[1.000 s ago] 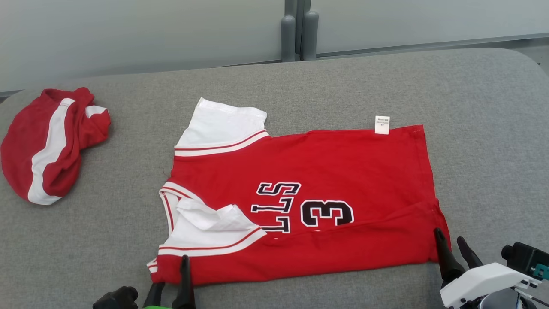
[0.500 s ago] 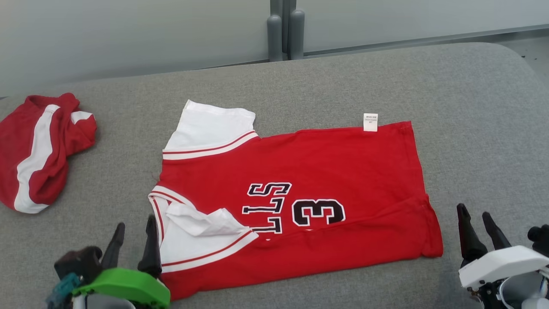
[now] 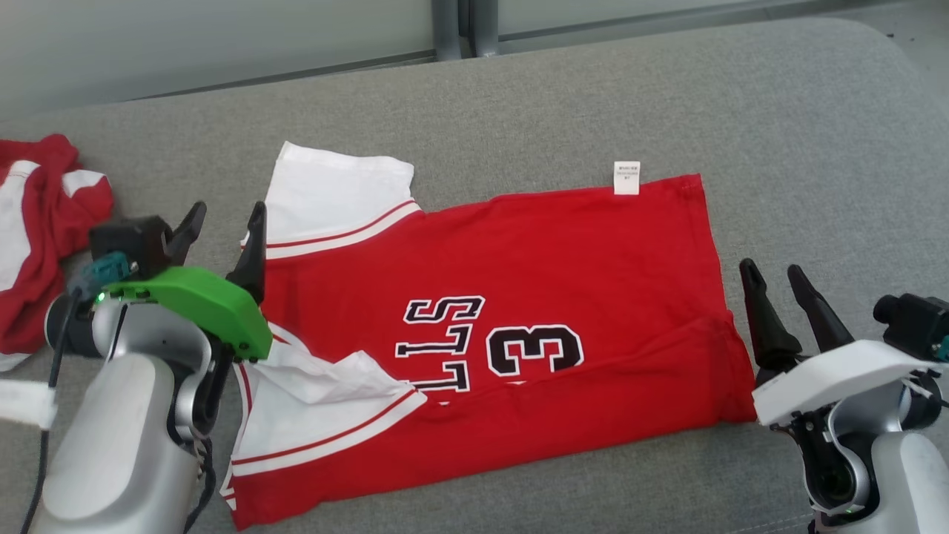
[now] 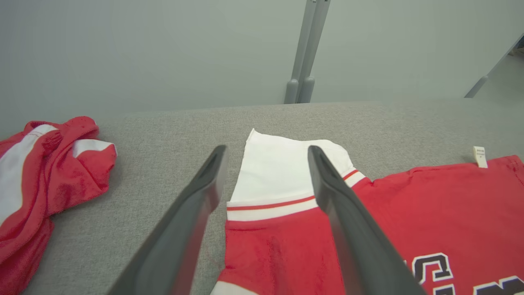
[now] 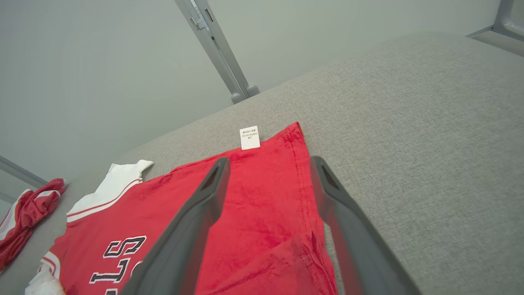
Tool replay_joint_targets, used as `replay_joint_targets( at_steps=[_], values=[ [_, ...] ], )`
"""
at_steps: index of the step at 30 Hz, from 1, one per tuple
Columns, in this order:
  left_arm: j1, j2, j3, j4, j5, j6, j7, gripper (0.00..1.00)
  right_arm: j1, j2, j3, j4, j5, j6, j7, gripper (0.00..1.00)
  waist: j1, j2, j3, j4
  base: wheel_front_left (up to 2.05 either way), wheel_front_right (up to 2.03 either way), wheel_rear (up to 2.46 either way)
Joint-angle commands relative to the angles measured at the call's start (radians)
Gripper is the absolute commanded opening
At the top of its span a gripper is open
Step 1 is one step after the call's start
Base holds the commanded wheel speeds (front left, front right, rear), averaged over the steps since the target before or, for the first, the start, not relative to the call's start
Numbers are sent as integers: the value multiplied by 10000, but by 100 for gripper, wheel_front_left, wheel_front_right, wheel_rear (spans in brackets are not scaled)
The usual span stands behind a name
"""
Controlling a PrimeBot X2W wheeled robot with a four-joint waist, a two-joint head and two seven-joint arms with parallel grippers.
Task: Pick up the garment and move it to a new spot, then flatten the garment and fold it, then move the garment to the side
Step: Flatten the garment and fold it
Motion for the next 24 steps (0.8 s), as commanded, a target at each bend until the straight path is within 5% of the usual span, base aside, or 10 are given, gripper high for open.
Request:
replay_joint_targets(
  at_steps=[1, 12, 24],
  values=[
    [-626, 101, -135, 397, 93, -144, 266, 100, -263, -37, 212, -111, -39, 1, 80, 100, 0, 59, 545, -353, 0, 0, 0],
    [-3013, 192, -473, 2470, 185, -616, 1176, 100, -897, -37, 1040, -604, -80, 1, 134, 100, 0, 59, 1488, -937, 0, 0, 0],
    [-4821, 434, -449, 4884, 419, -449, 1015, 100, -1276, -35, 1573, -1302, 320, 1, 124, 100, 0, 59, 2551, -1541, 0, 0, 0]
  ],
)
